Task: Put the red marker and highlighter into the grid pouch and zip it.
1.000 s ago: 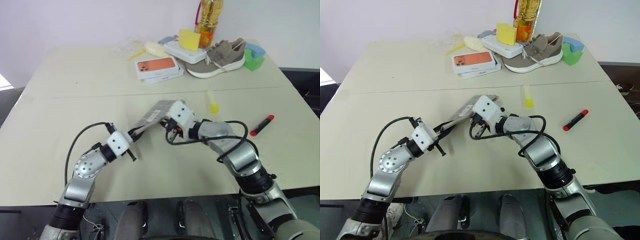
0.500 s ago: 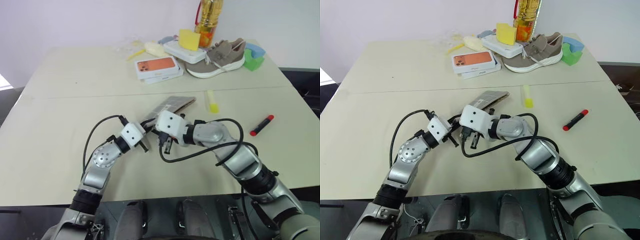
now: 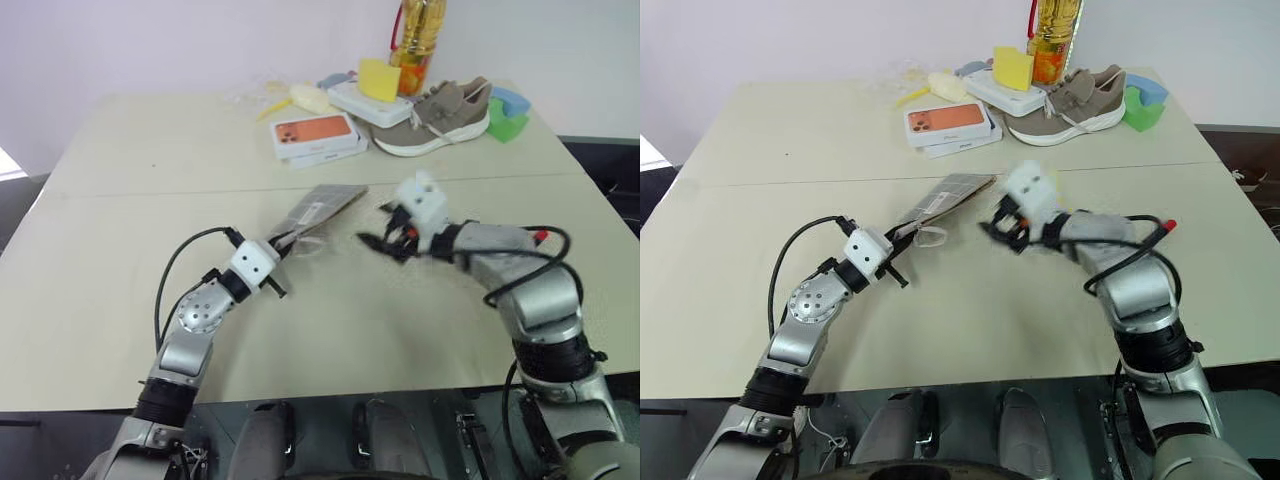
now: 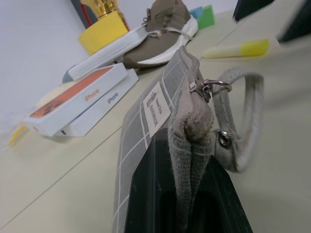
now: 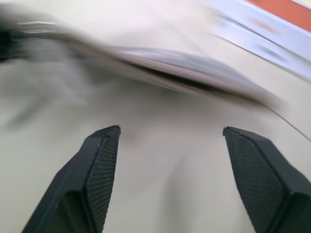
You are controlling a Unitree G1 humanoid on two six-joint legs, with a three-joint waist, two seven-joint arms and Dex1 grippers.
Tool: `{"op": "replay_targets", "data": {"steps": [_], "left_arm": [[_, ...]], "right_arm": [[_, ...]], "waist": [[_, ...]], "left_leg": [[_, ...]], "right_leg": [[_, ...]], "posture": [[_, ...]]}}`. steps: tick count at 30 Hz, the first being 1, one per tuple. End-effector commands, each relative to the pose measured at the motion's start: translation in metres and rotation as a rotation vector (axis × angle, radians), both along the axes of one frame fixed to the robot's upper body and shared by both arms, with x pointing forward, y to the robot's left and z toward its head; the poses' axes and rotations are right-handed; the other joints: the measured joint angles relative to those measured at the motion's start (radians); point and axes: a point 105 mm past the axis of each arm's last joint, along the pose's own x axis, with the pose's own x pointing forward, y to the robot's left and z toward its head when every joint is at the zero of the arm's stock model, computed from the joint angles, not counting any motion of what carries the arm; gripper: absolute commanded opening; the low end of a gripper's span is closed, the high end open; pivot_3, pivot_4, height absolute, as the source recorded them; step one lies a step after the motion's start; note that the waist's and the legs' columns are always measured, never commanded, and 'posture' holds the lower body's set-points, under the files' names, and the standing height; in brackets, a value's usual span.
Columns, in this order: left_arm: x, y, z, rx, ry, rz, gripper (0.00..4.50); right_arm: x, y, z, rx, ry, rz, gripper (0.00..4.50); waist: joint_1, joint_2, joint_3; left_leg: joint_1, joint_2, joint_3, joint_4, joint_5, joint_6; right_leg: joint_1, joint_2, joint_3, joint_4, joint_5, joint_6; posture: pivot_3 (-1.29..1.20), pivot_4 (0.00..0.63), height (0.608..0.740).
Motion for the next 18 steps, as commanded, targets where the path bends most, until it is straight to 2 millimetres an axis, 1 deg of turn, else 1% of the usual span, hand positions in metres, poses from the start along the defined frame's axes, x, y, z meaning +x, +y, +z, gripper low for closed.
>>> {"op": "replay_targets", "data": {"steps": [1,3,5,7,9,12,13,14,16,18], "left_arm": [[-0.001,0.007,0.005,-0.017,-0.011,0.023,0.0],[-0.002,0.008,0.003,-0.015,-0.001,0.026,0.0],[-0.004,0.008,0.0,-0.014,0.006,0.027,0.0],[-0.005,0.005,-0.002,-0.009,0.012,0.019,0.0],[-0.007,0.004,-0.002,-0.008,0.014,0.015,0.0],[-0.007,0.003,-0.003,-0.016,0.02,0.018,0.0],[-0.007,0.002,-0.004,-0.02,0.022,0.021,0.0],[-0.007,0.002,-0.004,-0.026,0.024,0.023,0.0],[-0.007,0.003,-0.004,-0.038,0.029,0.03,0.0],[-0.006,0.005,-0.004,-0.049,0.034,0.039,0.0]], "right_arm": [[0.019,-0.034,0.001,0.062,-0.011,-0.198,4.48],[0.035,-0.057,-0.004,0.089,-0.021,-0.355,4.48],[0.043,-0.068,-0.012,0.108,-0.003,-0.425,4.48],[0.05,-0.07,-0.023,0.169,0.038,-0.454,4.48],[0.055,-0.07,-0.029,0.227,0.066,-0.474,4.48],[0.062,-0.076,-0.037,0.212,0.06,-0.517,4.48],[0.063,-0.076,-0.037,0.227,0.06,-0.517,3.96],[0.063,-0.074,-0.036,0.236,0.057,-0.509,3.61],[0.063,-0.073,-0.034,0.236,0.047,-0.503,2.69],[0.063,-0.073,-0.028,0.221,0.014,-0.49,1.6]], "waist": [[-0.001,0.0,0.0],[-0.006,0.0,0.0],[-0.004,0.0,0.0],[-0.004,0.0,0.0],[-0.004,0.0,0.0],[-0.004,0.001,0.0],[-0.004,0.001,0.0],[-0.004,0.001,0.0],[-0.004,0.001,0.0],[-0.004,0.001,0.0]], "left_leg": [[0.0,0.0,0.0,0.0,0.0,0.0],[0.0,0.0,0.001,-0.001,0.0,0.0],[0.0,0.0,0.001,-0.001,0.0,0.0],[0.0,0.0,0.002,-0.001,0.0,0.0],[0.0,0.0,0.003,-0.001,0.0,0.0],[0.0,0.0,0.003,-0.001,0.0,0.0],[0.0,0.0,0.003,-0.001,0.0,0.0],[0.0,0.0,0.003,-0.001,0.0,0.0],[0.0,0.0,0.003,-0.001,0.0,0.0],[0.0,0.0,0.003,-0.001,0.0,0.0]], "right_leg": [[0.0,0.0,0.0,0.0,0.0,0.0],[-0.001,0.0,0.0,0.0,0.0,0.0],[-0.001,0.0,0.001,0.0,0.0,0.0],[-0.001,0.0,0.001,0.0,0.0,0.0],[-0.001,0.0,0.001,0.0,0.0,0.0],[-0.001,0.0,0.001,0.0,0.0,0.0],[-0.001,0.0,0.001,0.0,0.0,0.0],[-0.001,0.0,0.001,0.0,0.0,0.0],[-0.001,0.0,0.001,0.0,0.0,0.0],[-0.001,0.0,0.001,0.0,0.0,0.0]], "posture": [[0.0,0.15,0.74],[0.0,0.15,0.74],[0.0,0.15,0.74],[0.0,0.15,0.74],[0.0,0.15,0.74],[0.0,0.15,0.74],[0.0,0.15,0.74],[0.0,0.15,0.74],[0.0,0.15,0.74],[0.0,0.15,0.74]]}}
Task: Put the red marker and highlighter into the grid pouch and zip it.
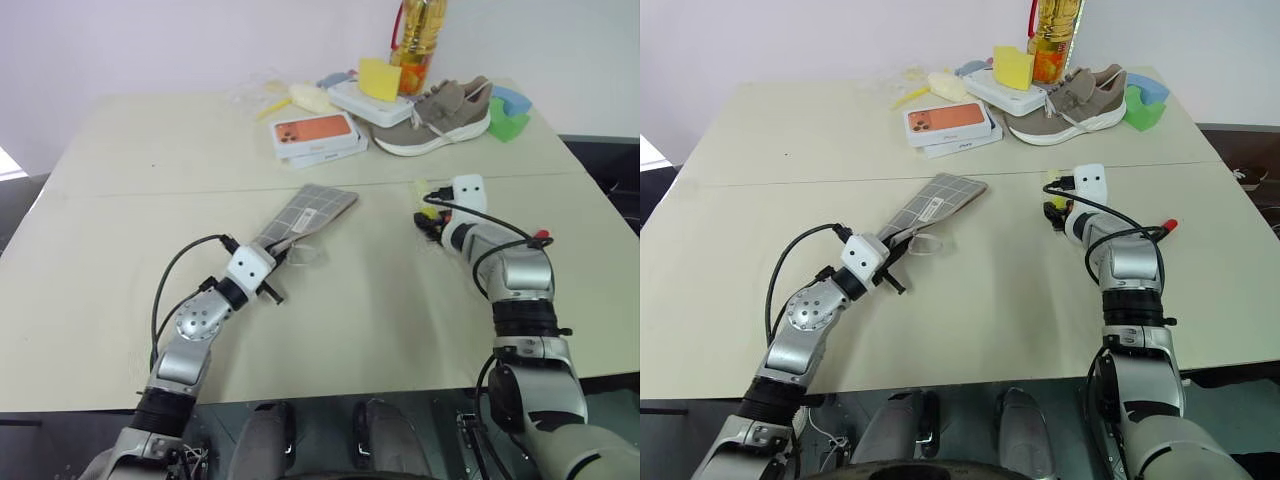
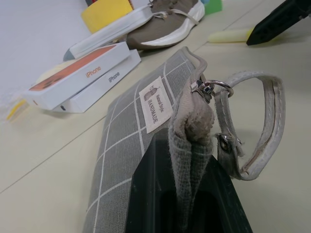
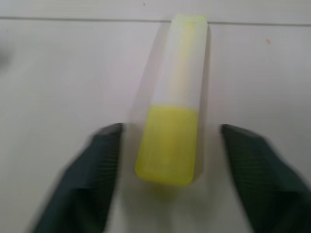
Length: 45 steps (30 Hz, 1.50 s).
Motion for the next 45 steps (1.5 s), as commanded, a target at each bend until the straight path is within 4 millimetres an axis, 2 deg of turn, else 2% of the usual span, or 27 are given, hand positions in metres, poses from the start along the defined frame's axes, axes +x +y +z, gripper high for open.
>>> {"op": "replay_targets", "data": {"steps": [1,2,6,10,14,17,26,35,45], "left_arm": [[-0.001,0.002,0.009,-0.033,-0.026,0.01,0.0],[-0.001,0.003,0.01,-0.045,-0.022,0.013,0.0],[0.001,0.003,0.014,-0.086,-0.019,0.005,0.0],[0.002,-0.001,0.021,-0.131,-0.022,-0.03,0.0],[0.002,-0.005,0.025,-0.159,-0.019,-0.073,0.0],[0.002,-0.008,0.028,-0.176,-0.018,-0.101,0.0],[-0.002,-0.014,0.031,-0.183,-0.022,-0.138,0.0],[-0.007,-0.02,0.032,-0.171,-0.035,-0.166,0.0],[-0.013,-0.026,0.033,-0.138,-0.038,-0.223,0.0]], "right_arm": [[0.003,0.001,0.028,-0.03,-0.112,0.018,1.14],[0.001,0.001,0.031,-0.06,-0.127,0.029,0.85],[-0.015,0.003,0.05,-0.204,-0.19,0.12,0.88],[-0.053,0.017,0.072,-0.281,-0.261,0.337,0.88],[-0.09,0.033,0.077,-0.284,-0.256,0.51,0.88],[-0.102,0.044,0.075,-0.285,-0.239,0.569,0.88],[-0.102,0.055,0.072,-0.246,-0.213,0.588,0.88],[-0.097,0.056,0.07,-0.234,-0.204,0.585,0.88],[-0.101,0.057,0.066,-0.259,-0.186,0.61,0.88]], "waist": [[0.0,0.0,0.0],[0.0,0.0,0.0],[0.003,0.0,0.0],[0.009,0.0,0.0],[0.018,0.0,0.0],[0.021,0.0,0.0],[0.025,-0.001,0.001],[0.024,-0.001,0.001],[0.024,-0.001,0.001]], "left_leg": [[0.0,0.0,0.0,0.0,0.0,0.0],[0.0,0.0,0.0,0.0,0.0,0.0],[0.0,0.0,0.0,0.0,0.0,0.0],[0.0,0.0,0.0,0.0,0.0,0.0],[0.0,0.0,-0.001,0.0,0.0,0.0],[0.0,0.0,-0.001,0.001,0.0,0.0],[0.0,0.0,-0.001,0.001,0.0,0.0],[0.0,0.0,-0.001,0.001,0.0,0.0],[0.0,0.0,-0.001,0.001,0.0,0.0]], "right_leg": [[0.0,0.0,0.0,0.0,0.0,0.0],[0.0,0.0,0.0,0.0,0.0,0.0],[0.0,0.0,0.0,0.0,0.0,0.0],[0.0,0.0,0.0,-0.001,0.0,0.0],[0.0,0.0,0.0,-0.001,0.0,0.0],[0.001,0.0,0.0,-0.001,0.0,0.0],[0.001,0.0,0.0,-0.001,0.0,0.0],[0.001,0.0,0.0,-0.001,0.0,0.0],[0.001,0.0,0.0,-0.001,0.0,0.0]], "posture": [[0.0,0.15,0.74],[0.0,0.15,0.74],[0.0,0.15,0.74],[0.0,0.15,0.74],[0.0,0.15,0.74],[0.0,0.15,0.74],[0.0,0.15,0.74],[0.0,0.15,0.74],[0.0,0.15,0.74]]}}
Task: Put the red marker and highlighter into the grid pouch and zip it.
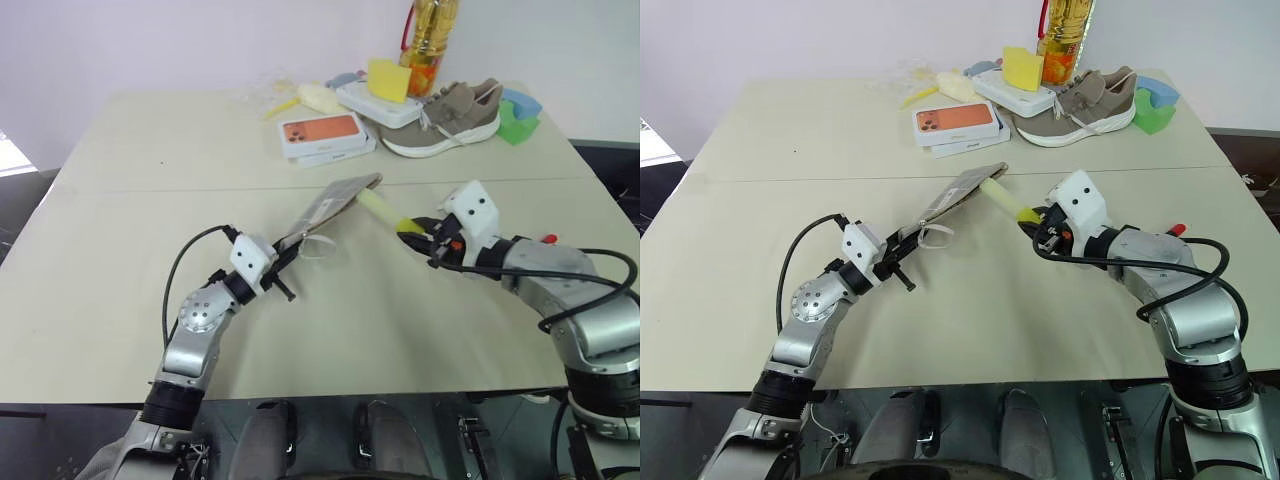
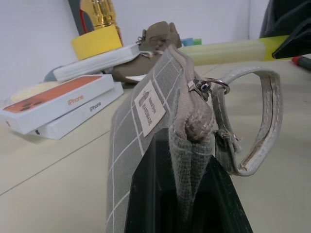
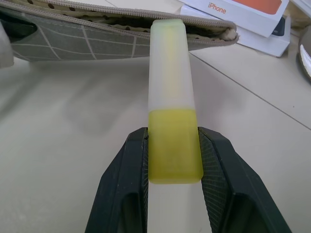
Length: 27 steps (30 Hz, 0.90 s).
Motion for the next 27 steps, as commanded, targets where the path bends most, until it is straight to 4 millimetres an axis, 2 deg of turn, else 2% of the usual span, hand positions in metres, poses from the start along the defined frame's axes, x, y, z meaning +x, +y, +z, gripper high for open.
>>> {"op": "replay_targets", "data": {"steps": [1,18,27], "left_arm": [[-0.008,-0.008,0.012,0.02,-0.059,-0.059,0.0],[-0.019,-0.003,-0.001,0.19,-0.087,-0.186,0.0],[-0.037,-0.012,-0.003,0.278,-0.115,-0.351,0.0]], "right_arm": [[-0.005,0.003,0.009,-0.023,-0.036,0.033,0.88],[-0.034,0.007,0.0,-0.228,0.029,0.219,0.88],[-0.048,0.03,-0.007,-0.301,0.053,0.379,0.88]], "waist": [[0.0,0.0,0.0],[0.0,0.0,0.0],[0.0,0.0,0.0]], "left_leg": [[0.0,0.0,0.0,0.0,0.0,0.0],[0.0,0.0,0.0,0.0,0.0,0.0],[0.0,0.0,0.0,0.0,0.0,0.0]], "right_leg": [[0.0,0.0,0.0,0.0,0.0,0.0],[0.0,0.0,0.0,0.0,0.0,0.0],[0.0,0.0,0.0,0.0,0.0,0.0]], "posture": [[0.0,0.15,0.74],[0.0,0.15,0.74],[0.0,0.15,0.74]]}}
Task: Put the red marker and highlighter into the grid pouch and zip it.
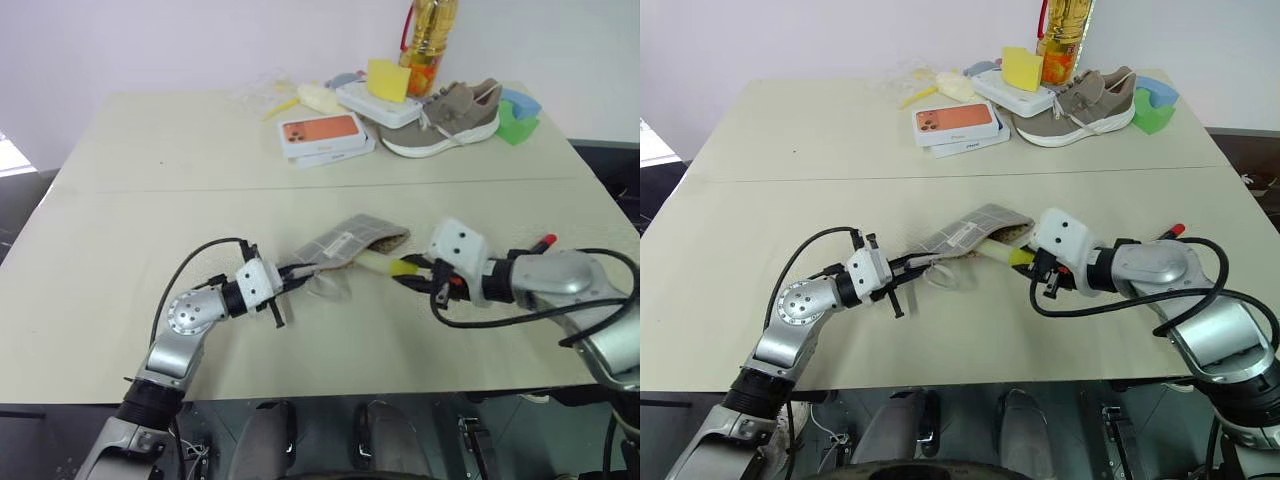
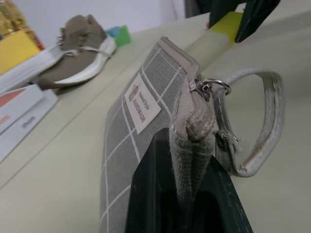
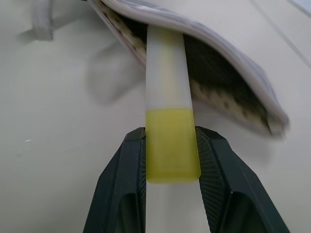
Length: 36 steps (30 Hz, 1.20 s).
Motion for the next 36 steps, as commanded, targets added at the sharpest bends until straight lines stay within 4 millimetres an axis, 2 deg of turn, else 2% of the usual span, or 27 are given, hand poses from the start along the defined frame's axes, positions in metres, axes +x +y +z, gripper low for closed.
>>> {"op": "replay_targets", "data": {"steps": [1,4,7,9,10,12,14,16,18,20,21,23,25,26,31,36], "left_arm": [[-0.011,-0.006,0.013,0.008,-0.062,-0.091,0.0],[-0.012,-0.006,0.013,0.025,-0.067,-0.119,0.0],[-0.011,-0.004,0.014,0.031,-0.073,-0.123,0.0],[-0.008,-0.001,0.015,0.03,-0.074,-0.102,0.0],[-0.007,0.001,0.015,0.029,-0.073,-0.094,0.0],[-0.003,0.004,0.014,0.02,-0.07,-0.067,0.0],[0.0,0.005,0.014,0.01,-0.064,-0.049,0.0],[0.006,0.005,0.011,-0.019,-0.041,-0.015,0.0],[0.011,0.004,0.01,-0.039,-0.023,0.009,0.0],[0.015,0.002,0.008,-0.053,-0.014,0.022,0.0],[0.018,0.001,0.008,-0.06,-0.011,0.032,0.0],[0.024,-0.001,0.008,-0.078,-0.008,0.054,0.0],[0.031,-0.003,0.009,-0.107,-0.005,0.08,0.0],[0.034,-0.005,0.01,-0.116,-0.004,0.088,0.0],[0.039,-0.013,0.012,-0.138,-0.014,0.087,0.0],[0.041,-0.014,0.016,-0.153,-0.03,0.1,0.0]], "right_arm": [[-0.01,0.018,0.01,-0.034,-0.049,0.119,0.88],[-0.015,0.029,0.01,-0.041,-0.042,0.182,0.88],[-0.015,0.031,0.012,-0.035,-0.038,0.188,0.88],[-0.006,0.02,0.019,-0.037,-0.079,0.12,1.95],[-0.003,0.015,0.022,-0.036,-0.093,0.094,2.3],[0.0,0.004,0.032,-0.003,-0.125,0.035,3.29],[0.0,-0.002,0.039,0.028,-0.147,0.001,3.29],[0.007,-0.032,0.053,0.107,-0.187,-0.17,3.29],[0.01,-0.064,0.057,0.181,-0.191,-0.346,3.29],[0.01,-0.096,0.047,0.236,-0.154,-0.525,3.29],[0.009,-0.113,0.041,0.271,-0.139,-0.629,3.85],[0.008,-0.139,0.03,0.305,-0.138,-0.811,4.47],[0.007,-0.169,0.017,0.371,-0.148,-1.056,4.47],[0.006,-0.177,0.011,0.402,-0.141,-1.135,4.47],[0.011,-0.184,-0.022,0.447,-0.067,-1.301,4.47],[0.023,-0.189,-0.043,0.463,-0.038,-1.385,4.47]], "waist": [[0.0,0.0,0.0],[0.0,0.0,0.0],[0.001,0.0,0.0],[0.001,0.0,0.0],[0.002,0.0,0.0],[0.002,0.0,0.0],[0.002,0.0,0.0],[0.005,0.0,0.0],[0.008,-0.001,0.0],[0.014,-0.002,0.0],[0.019,-0.002,-0.001],[0.024,-0.002,-0.001],[0.025,-0.001,-0.001],[0.025,-0.001,-0.001],[0.022,-0.001,-0.001],[0.022,0.0,-0.001]], "left_leg": [[0.0,0.0,0.0,0.0,0.0,0.0],[0.0,0.0,0.0,0.0,0.0,0.0],[0.0,0.0,0.0,0.0,0.0,0.0],[0.0,0.0,0.0,0.0,0.0,0.0],[0.0,0.0,0.0,0.0,0.0,0.0],[0.0,0.0,0.0,0.0,0.0,0.0],[0.0,0.0,0.0,0.0,0.0,0.0],[0.0,0.0,0.0,0.0,0.0,0.0],[0.0,0.0,-0.001,0.001,0.0,0.0],[0.001,0.0,-0.001,0.001,0.0,0.0],[0.001,0.0,-0.001,0.001,0.0,0.0],[0.002,0.0,0.0,0.001,0.0,0.0],[0.002,0.0,0.0,0.001,0.0,0.0],[0.002,0.0,0.0,0.002,0.0,0.0],[0.002,0.0,0.0,0.001,0.0,0.0],[0.002,0.0,0.001,0.001,0.0,0.0]], "right_leg": [[0.0,0.0,0.0,0.0,0.0,0.0],[0.0,0.0,0.0,0.0,0.0,0.0],[0.0,0.0,0.0,0.0,0.0,0.0],[0.0,0.0,0.0,0.0,0.0,0.0],[0.0,0.0,0.0,0.0,0.0,0.0],[0.0,0.0,0.0,0.0,0.0,0.0],[0.001,0.0,0.0,0.0,0.0,0.0],[0.001,0.0,0.0,0.0,0.0,0.0],[0.001,0.0,0.0,0.0,0.0,0.0],[0.003,0.0,-0.001,-0.001,0.0,0.0],[0.003,0.0,-0.001,-0.001,0.0,0.0],[0.004,0.0,0.0,-0.001,0.0,0.0],[0.004,0.0,0.0,0.0,0.0,0.0],[0.003,0.0,0.0,0.0,0.0,0.0],[0.003,0.0,0.0,0.001,0.0,0.0],[0.003,0.001,0.0,0.001,0.0,0.0]], "posture": [[0.0,0.15,0.74],[0.0,0.15,0.74],[0.0,0.15,0.74],[0.0,0.15,0.74],[0.0,0.15,0.74],[0.0,0.15,0.74],[0.0,0.15,0.74],[0.0,0.15,0.74],[0.0,0.15,0.74],[0.0,0.15,0.74],[0.0,0.15,0.74],[0.0,0.15,0.74],[0.0,0.15,0.74],[0.0,0.15,0.74],[0.0,0.15,0.74],[0.0,0.15,0.74]]}}
